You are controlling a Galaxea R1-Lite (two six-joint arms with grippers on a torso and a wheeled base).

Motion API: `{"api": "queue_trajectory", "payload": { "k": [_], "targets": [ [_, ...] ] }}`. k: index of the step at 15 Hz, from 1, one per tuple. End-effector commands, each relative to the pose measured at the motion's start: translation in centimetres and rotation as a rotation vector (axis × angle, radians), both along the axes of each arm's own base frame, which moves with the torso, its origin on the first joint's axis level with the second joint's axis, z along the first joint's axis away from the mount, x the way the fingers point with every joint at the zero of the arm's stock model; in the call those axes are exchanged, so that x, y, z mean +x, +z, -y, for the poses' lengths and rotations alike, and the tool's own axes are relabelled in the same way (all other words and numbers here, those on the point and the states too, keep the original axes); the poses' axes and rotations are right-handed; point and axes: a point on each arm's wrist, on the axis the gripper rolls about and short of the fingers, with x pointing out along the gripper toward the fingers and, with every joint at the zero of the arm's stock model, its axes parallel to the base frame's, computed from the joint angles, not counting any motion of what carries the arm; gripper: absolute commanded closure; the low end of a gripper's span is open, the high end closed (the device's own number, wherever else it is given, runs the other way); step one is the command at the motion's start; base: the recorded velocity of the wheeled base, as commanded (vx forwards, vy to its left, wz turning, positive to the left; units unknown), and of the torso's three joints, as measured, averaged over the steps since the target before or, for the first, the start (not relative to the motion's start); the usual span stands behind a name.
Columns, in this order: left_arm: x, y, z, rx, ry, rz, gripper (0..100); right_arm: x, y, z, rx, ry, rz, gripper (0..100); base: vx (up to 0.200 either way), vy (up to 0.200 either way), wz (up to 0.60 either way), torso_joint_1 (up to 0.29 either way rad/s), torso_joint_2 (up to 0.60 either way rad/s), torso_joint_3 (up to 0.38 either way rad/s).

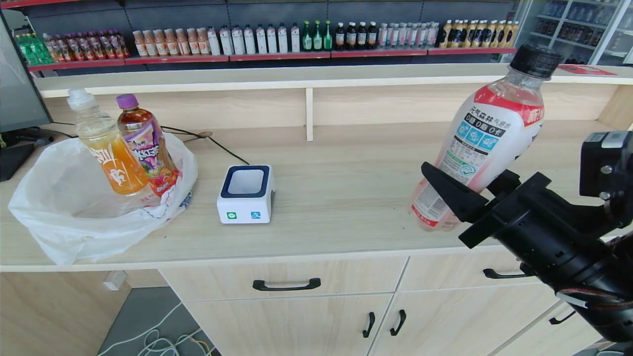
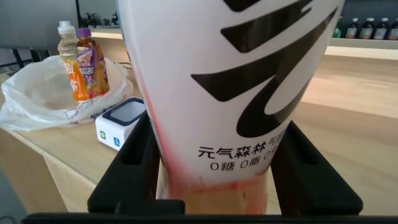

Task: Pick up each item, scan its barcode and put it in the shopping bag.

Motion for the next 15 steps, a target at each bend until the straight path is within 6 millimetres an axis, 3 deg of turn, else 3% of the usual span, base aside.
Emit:
{"api": "queue_trajectory", "payload": {
  "k": [1, 11, 15],
  "targets": [
    [0.00, 0.00, 0.00, 0.000, 0.000, 0.000, 0, 0.16, -0.05, -0.08, 0.000, -0.003, -0.001, 100, 0.000, 0.000, 0.00, 0.000, 0.00, 0.000],
    [0.00, -0.01, 0.00, 0.000, 0.000, -0.001, 0, 0.41, -0.09, 0.47, 0.037, -0.072, -0.028, 100, 0.000, 0.000, 0.00, 0.000, 0.00, 0.000],
    [0.00, -0.01, 0.00, -0.002, 0.001, -0.001, 0, 0.43, -0.09, 0.50, 0.037, -0.073, -0.028, 100, 0.000, 0.200, 0.00, -0.006, 0.00, 0.002]
  ]
}}
